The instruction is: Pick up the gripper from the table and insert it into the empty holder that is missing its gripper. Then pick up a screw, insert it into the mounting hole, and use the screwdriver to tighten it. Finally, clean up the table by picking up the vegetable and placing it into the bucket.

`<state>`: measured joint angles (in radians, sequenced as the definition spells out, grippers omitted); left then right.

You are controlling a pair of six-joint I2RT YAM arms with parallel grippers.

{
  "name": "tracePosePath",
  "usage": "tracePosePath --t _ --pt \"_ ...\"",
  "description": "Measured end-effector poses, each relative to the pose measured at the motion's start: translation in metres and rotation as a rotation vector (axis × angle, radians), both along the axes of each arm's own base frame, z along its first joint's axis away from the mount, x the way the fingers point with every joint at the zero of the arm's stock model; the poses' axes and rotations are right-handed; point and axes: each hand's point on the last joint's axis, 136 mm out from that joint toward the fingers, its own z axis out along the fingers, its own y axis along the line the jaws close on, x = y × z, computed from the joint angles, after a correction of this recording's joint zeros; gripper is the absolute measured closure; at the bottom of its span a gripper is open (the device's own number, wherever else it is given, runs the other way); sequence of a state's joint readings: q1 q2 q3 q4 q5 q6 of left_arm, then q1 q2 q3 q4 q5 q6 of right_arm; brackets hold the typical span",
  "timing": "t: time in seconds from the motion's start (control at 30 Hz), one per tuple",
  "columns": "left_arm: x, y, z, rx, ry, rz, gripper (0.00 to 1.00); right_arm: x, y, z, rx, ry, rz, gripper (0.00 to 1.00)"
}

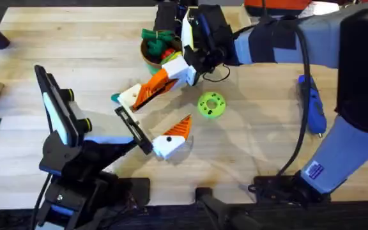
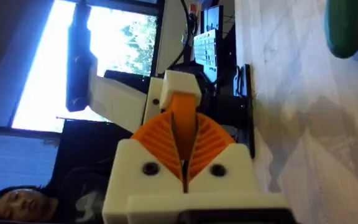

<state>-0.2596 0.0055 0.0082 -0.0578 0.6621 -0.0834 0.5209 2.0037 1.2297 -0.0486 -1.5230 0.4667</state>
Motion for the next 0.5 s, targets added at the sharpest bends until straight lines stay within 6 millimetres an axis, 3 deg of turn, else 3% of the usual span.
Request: tracePosePath --t 0.5 --pt "0.003 0.003 0.002 0.012 -0.027 0.023 0.015 0.004 0.005 0.013 -0.090 -0.021 -0.072 0.988"
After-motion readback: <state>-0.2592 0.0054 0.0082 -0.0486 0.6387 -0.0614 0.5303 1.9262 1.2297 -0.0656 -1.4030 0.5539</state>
